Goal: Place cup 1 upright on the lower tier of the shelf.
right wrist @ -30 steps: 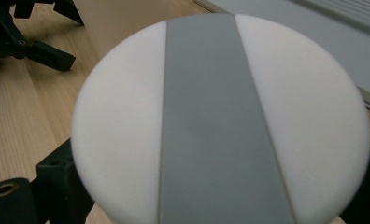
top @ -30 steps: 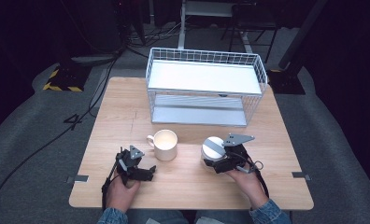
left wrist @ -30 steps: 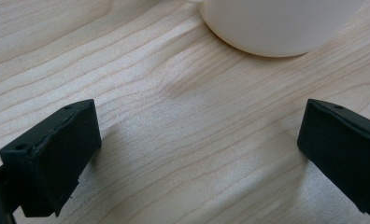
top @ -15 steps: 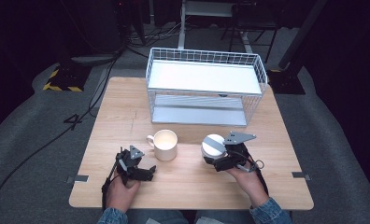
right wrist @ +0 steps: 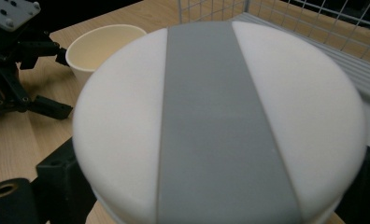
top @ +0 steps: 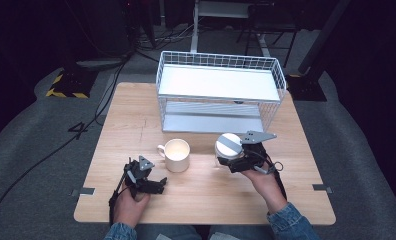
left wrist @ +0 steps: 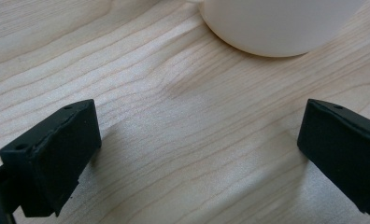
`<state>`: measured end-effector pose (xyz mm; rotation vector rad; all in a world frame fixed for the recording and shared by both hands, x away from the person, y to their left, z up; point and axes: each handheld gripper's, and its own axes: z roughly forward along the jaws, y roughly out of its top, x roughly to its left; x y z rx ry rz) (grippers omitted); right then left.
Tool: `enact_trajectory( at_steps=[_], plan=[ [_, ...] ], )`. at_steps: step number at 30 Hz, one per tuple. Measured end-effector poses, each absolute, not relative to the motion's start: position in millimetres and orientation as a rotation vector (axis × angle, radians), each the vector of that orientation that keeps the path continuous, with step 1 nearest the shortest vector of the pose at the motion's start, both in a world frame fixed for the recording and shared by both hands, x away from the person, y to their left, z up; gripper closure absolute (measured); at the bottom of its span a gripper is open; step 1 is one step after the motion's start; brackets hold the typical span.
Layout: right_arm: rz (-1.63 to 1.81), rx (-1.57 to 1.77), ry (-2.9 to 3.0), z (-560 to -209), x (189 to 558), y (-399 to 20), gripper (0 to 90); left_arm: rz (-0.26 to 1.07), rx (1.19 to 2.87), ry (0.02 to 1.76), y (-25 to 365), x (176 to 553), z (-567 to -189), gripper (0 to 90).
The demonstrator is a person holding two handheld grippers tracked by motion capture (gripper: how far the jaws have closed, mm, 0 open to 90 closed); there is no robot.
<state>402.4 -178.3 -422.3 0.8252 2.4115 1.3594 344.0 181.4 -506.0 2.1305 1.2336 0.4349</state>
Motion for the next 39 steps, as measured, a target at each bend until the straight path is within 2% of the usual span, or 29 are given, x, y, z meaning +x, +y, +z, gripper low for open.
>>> enact_trajectory(
  at_steps=[19,39],
  plan=[
    [1.351,0.909,2.294,-396,446,-177,7.5,0.435,2.131,1.234,181,344,-506,0.0],
    [1.273,1.073,2.141,-409,493,-169,7.6,0.435,2.128,1.235,181,344,-506,0.0]
  ],
)
